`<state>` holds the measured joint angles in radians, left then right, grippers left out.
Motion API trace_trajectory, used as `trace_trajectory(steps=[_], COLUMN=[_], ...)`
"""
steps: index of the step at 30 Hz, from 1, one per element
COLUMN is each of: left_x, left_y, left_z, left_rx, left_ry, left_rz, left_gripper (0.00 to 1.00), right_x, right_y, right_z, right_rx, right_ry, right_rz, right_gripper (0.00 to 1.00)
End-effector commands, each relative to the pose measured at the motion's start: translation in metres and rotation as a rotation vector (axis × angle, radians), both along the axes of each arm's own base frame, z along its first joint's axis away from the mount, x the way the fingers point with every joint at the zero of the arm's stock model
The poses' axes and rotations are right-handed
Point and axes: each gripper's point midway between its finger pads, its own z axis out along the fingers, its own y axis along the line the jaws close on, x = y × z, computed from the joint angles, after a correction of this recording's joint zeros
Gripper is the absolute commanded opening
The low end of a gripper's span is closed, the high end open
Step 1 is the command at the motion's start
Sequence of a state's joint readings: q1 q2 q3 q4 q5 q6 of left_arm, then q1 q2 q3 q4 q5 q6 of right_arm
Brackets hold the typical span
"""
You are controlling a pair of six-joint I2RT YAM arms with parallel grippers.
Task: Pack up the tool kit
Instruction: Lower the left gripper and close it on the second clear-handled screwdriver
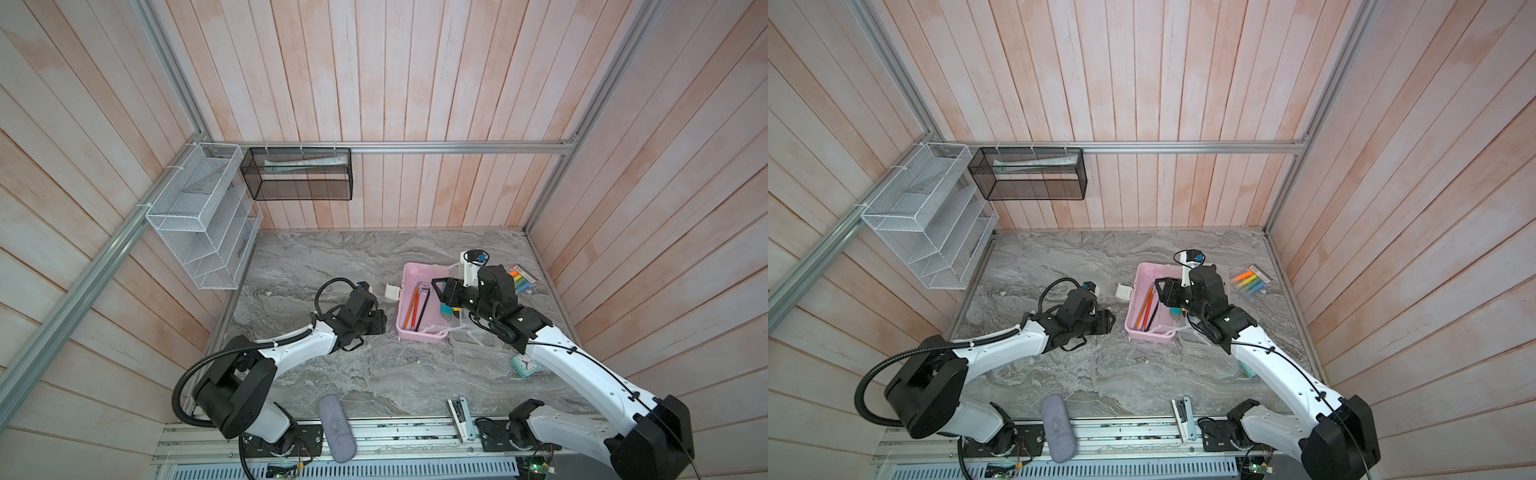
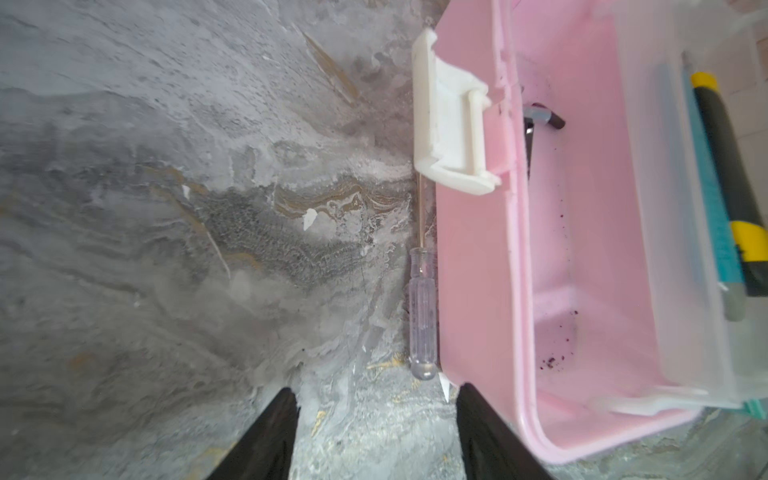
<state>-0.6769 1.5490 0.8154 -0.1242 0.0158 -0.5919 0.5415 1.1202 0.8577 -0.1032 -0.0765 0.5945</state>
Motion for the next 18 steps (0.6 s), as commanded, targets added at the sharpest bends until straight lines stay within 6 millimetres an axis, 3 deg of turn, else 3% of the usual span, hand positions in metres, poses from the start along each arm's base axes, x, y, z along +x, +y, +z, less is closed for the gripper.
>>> trace_trajectory(steps=[1,8,18], left_x=[0.011,0.017,0.019], left_y=[-0.017,-0.021,-0.032], left_z=[-0.003,-0.024,-0.03], left_rx=[-0.018,0.035,0.085], left_ry=[-0.02,-0.001,-0.01], left_rz=[-0.06,-0.07,-0.085], left_gripper=[0.64,0.63,0.64], right_x=[0.004,0.004,0.006], right_y=[0.0,-0.004,-0.008], right_z=[0.011,0.008,0.002], right_rx=[0.014,0.007,0.01], right_ry=[-0.024,-0.025,-0.018], right_rz=[-0.02,-0.039,-0.044], right_gripper=[0.55,0.55,0.55])
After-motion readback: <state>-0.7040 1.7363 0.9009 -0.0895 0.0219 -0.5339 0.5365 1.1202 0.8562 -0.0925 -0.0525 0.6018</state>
